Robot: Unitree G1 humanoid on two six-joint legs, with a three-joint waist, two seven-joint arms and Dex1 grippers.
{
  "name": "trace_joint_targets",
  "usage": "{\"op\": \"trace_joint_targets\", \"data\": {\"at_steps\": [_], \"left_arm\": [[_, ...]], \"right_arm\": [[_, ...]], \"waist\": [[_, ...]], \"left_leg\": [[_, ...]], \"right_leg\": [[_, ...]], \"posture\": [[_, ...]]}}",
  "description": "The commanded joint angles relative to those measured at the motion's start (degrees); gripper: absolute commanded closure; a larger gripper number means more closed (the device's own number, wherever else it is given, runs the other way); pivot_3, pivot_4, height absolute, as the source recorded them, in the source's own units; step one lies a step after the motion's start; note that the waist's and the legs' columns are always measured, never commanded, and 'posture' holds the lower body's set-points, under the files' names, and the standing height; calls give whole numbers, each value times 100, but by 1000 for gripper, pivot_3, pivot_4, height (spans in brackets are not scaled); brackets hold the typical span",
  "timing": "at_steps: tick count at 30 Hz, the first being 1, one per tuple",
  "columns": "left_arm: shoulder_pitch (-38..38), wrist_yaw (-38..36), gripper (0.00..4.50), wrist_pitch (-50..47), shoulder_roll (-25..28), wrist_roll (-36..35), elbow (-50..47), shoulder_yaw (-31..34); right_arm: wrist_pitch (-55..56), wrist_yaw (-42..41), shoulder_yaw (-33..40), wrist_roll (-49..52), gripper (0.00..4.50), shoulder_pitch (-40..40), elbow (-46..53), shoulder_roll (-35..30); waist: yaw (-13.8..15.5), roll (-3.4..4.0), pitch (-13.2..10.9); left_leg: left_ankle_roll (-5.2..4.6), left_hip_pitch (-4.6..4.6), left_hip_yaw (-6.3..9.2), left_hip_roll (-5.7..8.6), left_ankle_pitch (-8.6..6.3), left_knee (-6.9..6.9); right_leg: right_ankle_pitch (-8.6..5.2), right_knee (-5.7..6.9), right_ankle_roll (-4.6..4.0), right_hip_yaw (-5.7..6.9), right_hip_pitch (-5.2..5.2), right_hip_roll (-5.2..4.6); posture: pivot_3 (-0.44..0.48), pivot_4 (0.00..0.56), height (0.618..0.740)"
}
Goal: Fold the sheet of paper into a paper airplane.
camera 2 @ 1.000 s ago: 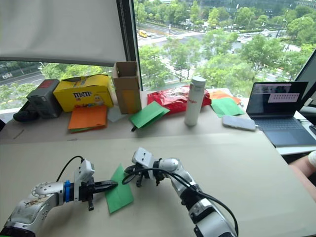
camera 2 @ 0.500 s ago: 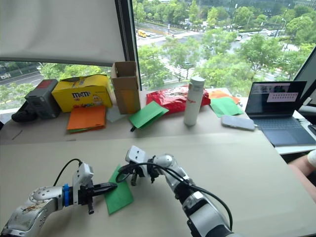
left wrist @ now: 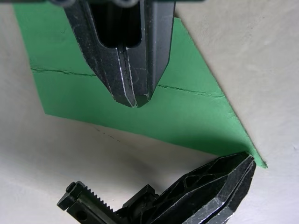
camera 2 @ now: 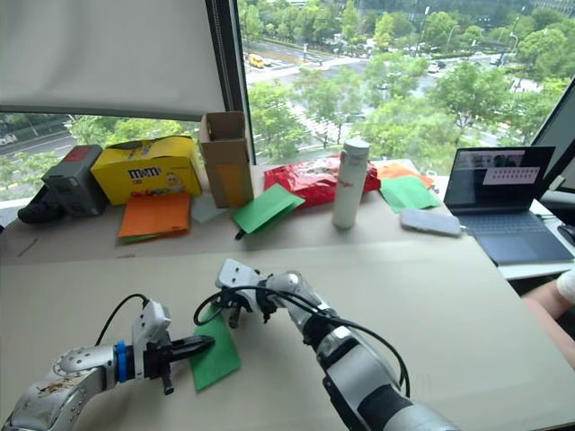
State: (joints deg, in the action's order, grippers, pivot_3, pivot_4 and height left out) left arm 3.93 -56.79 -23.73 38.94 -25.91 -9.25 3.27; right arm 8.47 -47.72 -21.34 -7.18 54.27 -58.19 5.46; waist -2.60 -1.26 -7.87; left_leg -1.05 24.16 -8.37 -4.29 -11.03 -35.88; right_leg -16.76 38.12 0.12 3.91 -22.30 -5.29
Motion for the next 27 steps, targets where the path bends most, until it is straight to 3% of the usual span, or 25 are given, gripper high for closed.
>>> {"op": "trace_joint_targets", "data": {"at_steps": [1,10,19,27], "left_arm": [[35,34,4500,-51,-4,23,-26,-33],[-264,-57,4500,-36,-56,67,210,-169],[-426,-196,4500,-34,-14,89,320,-297],[-513,-334,4500,-123,3,-21,347,-297]], "right_arm": [[238,-46,300,184,4461,159,-36,21],[191,-1444,487,905,4461,-879,1392,-289],[315,-1429,-226,199,4461,-1430,1691,-717],[-9,-1871,-827,-141,4461,-1884,2673,-1365]], "waist": [[12,0,0],[26,0,0],[18,0,0],[76,-1,1]], "left_leg": [[8,1,0,1,5,0],[-3,5,0,1,19,-1],[-20,2,0,-2,14,0],[-30,1,0,6,7,-2]], "right_leg": [[0,0,0,0,0,-1],[0,-2,0,4,2,-1],[0,-1,0,3,0,5],[-1,-5,1,3,4,-2]], "posture": [[0,150,739],[0,150,739],[0,150,739],[0,150,739]]}}
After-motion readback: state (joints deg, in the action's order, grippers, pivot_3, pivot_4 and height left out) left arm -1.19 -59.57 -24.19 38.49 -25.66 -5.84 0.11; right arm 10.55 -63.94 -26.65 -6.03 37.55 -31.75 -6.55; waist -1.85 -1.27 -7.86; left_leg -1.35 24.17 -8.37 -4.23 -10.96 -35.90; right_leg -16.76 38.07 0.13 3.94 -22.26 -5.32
